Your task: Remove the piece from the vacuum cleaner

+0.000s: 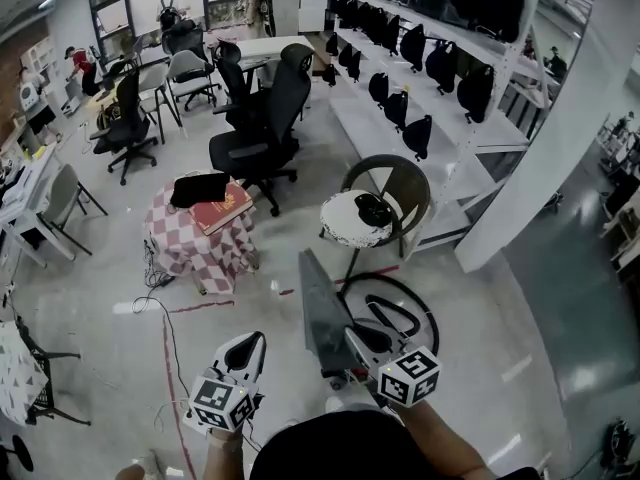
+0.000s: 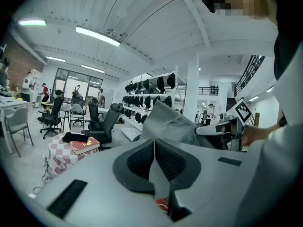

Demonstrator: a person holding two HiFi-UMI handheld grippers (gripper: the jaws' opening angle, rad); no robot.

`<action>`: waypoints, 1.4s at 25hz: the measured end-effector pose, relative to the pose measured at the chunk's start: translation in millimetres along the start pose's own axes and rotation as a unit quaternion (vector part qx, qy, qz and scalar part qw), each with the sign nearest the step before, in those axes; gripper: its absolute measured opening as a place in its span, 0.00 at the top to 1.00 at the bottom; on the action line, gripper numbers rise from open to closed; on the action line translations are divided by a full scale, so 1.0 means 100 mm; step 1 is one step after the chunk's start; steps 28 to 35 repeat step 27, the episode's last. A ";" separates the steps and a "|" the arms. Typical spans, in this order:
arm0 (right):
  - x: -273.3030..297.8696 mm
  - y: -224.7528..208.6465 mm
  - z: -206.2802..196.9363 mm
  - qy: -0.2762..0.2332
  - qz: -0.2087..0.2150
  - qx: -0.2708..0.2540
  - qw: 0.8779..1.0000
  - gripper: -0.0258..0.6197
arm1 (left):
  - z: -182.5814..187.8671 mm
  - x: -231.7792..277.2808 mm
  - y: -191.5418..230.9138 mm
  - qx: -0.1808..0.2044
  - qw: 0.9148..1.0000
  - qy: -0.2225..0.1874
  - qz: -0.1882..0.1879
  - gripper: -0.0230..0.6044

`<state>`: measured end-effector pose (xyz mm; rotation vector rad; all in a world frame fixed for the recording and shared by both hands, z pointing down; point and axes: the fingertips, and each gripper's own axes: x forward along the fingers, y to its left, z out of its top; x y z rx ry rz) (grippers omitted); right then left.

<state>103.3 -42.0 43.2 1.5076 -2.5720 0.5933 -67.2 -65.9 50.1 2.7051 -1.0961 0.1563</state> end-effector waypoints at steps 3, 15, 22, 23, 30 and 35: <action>0.01 0.02 -0.02 0.002 0.000 -0.006 1.000 0.88 | 0.03 0.01 -0.02 0.004 1.000 -0.002 -0.005 0.93; 0.03 0.14 -0.09 0.005 0.010 -0.014 1.000 0.88 | 0.02 -0.01 -0.01 0.007 1.000 0.001 -0.008 0.93; 0.01 0.15 -0.14 0.009 0.009 -0.011 1.000 0.88 | 0.00 -0.07 0.02 0.006 1.000 0.003 -0.001 0.93; 0.01 0.15 -0.15 0.009 0.009 -0.011 1.000 0.88 | 0.00 -0.08 0.02 0.007 1.000 0.003 -0.001 0.93; -0.01 0.16 -0.16 0.009 0.007 -0.012 1.000 0.88 | -0.02 -0.13 0.03 0.008 1.000 0.004 0.002 0.93; -0.01 0.16 -0.16 0.009 0.007 -0.012 1.000 0.88 | -0.02 -0.13 0.03 0.008 1.000 0.004 0.002 0.93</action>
